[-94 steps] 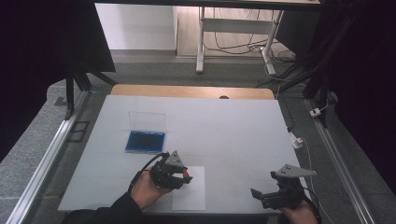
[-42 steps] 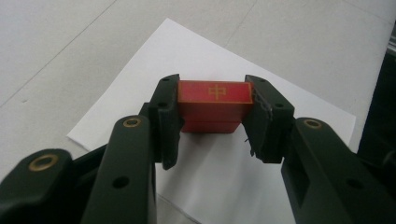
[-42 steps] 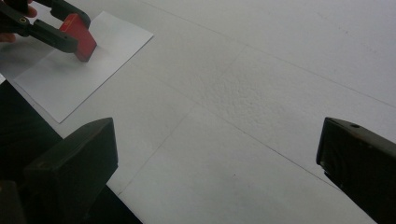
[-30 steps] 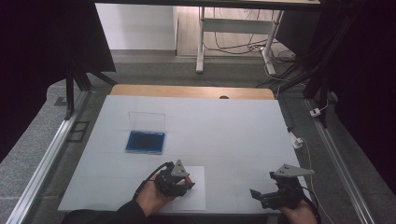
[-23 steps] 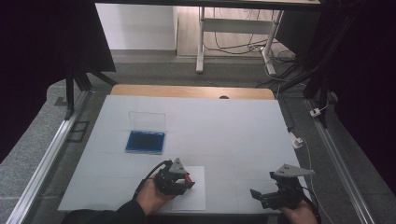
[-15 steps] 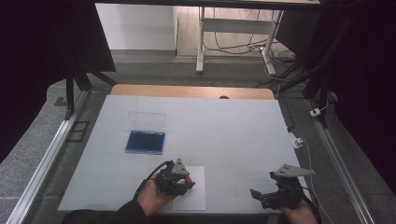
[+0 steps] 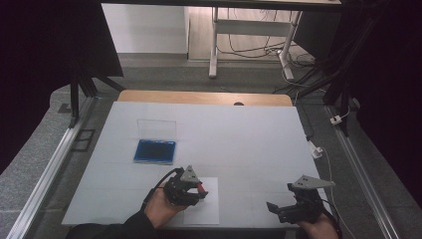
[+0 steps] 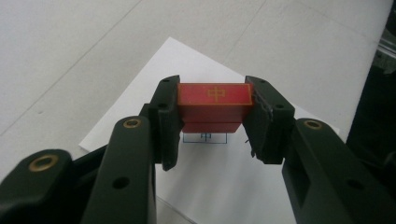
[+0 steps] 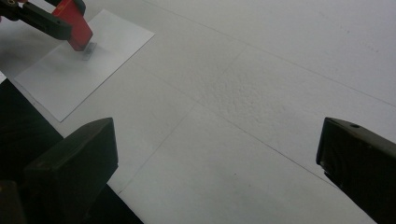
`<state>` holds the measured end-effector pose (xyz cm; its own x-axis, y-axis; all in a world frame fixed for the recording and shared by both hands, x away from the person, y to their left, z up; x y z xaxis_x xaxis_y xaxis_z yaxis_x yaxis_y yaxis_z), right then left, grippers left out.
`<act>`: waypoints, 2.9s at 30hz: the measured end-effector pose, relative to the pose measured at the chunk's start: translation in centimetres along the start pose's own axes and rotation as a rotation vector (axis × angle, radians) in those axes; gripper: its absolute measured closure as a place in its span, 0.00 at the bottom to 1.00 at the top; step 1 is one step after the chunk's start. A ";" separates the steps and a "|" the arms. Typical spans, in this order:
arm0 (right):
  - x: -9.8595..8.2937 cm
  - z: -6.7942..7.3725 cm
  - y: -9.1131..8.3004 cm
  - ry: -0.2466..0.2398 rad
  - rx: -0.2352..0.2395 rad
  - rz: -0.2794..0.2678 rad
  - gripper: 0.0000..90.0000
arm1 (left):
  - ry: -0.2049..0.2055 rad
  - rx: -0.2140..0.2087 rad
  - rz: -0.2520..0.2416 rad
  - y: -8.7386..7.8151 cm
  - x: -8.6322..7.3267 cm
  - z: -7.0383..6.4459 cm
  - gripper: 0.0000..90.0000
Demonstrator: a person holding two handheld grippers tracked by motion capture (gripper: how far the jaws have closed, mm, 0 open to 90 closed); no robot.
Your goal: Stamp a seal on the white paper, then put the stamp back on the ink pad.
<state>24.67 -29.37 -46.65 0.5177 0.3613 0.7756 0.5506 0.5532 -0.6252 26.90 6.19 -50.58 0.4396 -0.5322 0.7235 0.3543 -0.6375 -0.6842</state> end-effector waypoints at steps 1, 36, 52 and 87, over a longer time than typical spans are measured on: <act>0.0 0.0 0.0 0.000 0.000 0.000 0.00 | 0.002 -0.002 -0.002 -0.1 0.0 0.1 0.64; 0.0 0.0 0.0 -0.004 0.002 0.001 0.00 | -0.050 0.063 -0.018 -2.5 0.0 3.4 0.64; 0.0 0.0 0.0 -0.002 0.001 0.000 0.00 | -0.095 0.115 -0.047 -4.5 -0.2 5.5 0.64; 0.0 0.0 0.0 -0.007 0.002 0.005 0.00 | -0.227 0.239 -0.115 -8.4 -1.9 10.6 0.64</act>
<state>24.65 -29.33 -46.66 0.5162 0.3693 0.7728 0.5468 0.5524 -0.6292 31.85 18.50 -47.21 0.5485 -0.3097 0.7767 0.5839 -0.5230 -0.6209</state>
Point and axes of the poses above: each handheld gripper's, and its own axes: y roughly forward along the jaws, x roughly out of its top, z roughly to its left, the point moved 1 cm from there along y, roughly forward along the jaws, and after that the axes turned 5 degrees about -z, right-handed, at the moved point
